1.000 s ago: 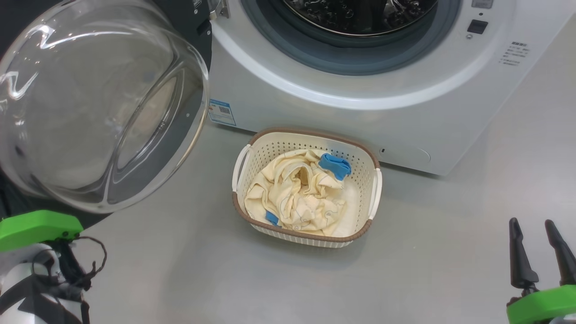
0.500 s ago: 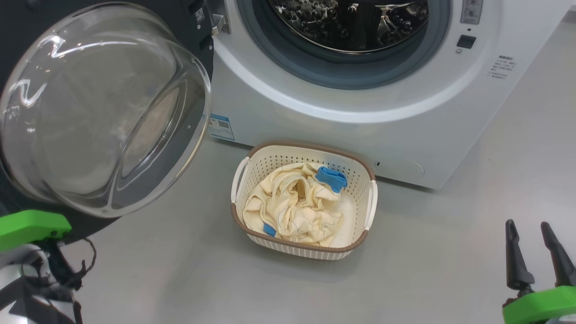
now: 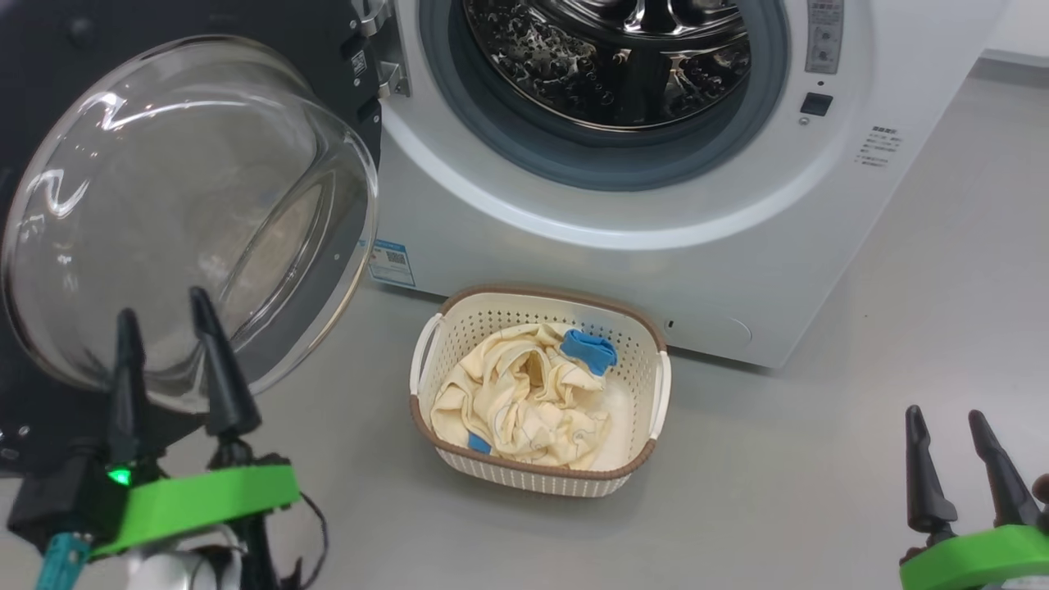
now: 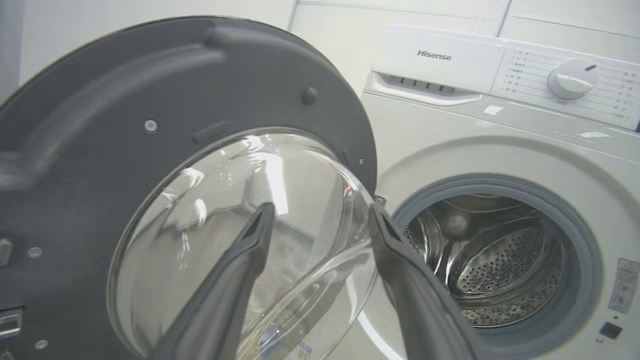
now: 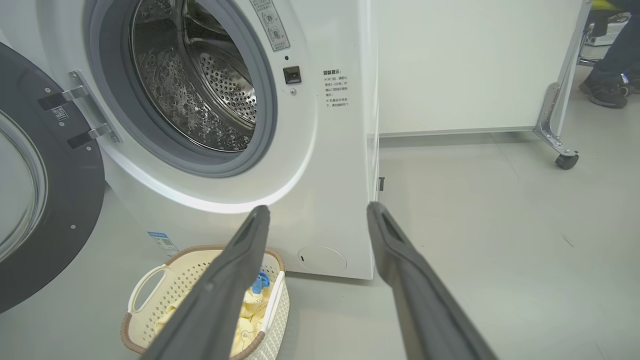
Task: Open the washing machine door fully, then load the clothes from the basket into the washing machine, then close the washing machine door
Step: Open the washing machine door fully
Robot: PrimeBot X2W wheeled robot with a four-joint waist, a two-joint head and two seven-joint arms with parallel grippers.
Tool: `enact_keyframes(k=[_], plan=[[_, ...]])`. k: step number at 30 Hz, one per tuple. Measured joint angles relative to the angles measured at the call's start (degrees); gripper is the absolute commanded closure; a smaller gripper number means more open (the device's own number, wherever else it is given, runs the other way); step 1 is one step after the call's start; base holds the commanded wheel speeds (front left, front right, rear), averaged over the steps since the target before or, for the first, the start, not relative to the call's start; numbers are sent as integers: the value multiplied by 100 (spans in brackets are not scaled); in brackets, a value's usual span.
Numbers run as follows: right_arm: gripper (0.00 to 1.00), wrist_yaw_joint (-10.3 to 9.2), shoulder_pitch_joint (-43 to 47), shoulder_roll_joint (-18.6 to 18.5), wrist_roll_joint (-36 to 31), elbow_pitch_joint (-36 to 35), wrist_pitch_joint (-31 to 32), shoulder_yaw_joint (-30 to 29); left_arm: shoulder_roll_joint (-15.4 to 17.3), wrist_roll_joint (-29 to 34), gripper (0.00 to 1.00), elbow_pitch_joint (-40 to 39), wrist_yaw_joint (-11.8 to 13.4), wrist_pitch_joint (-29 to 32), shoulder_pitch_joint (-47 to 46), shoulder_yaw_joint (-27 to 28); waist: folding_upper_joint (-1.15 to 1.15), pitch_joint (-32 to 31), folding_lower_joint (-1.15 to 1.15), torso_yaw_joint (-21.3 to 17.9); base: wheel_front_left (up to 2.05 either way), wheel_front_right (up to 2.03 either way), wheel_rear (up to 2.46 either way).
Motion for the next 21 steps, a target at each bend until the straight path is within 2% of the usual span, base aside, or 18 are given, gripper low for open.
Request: enact_keyframes(k=[5,8,21], plan=[[0,0,2,33,0,3,0,97,32,-7,0,-323,-192,5,313,-728,0,-89,0,-188,0,0,0],[0,0,5,51,-2,8,0,170,42,-9,0,-250,-288,8,475,-884,0,-142,0,-359,0,0,0],[0,0,75,82,-70,-22,0,268,121,55,0,556,-765,1,1016,-572,0,-271,0,-1246,0,0,0]])
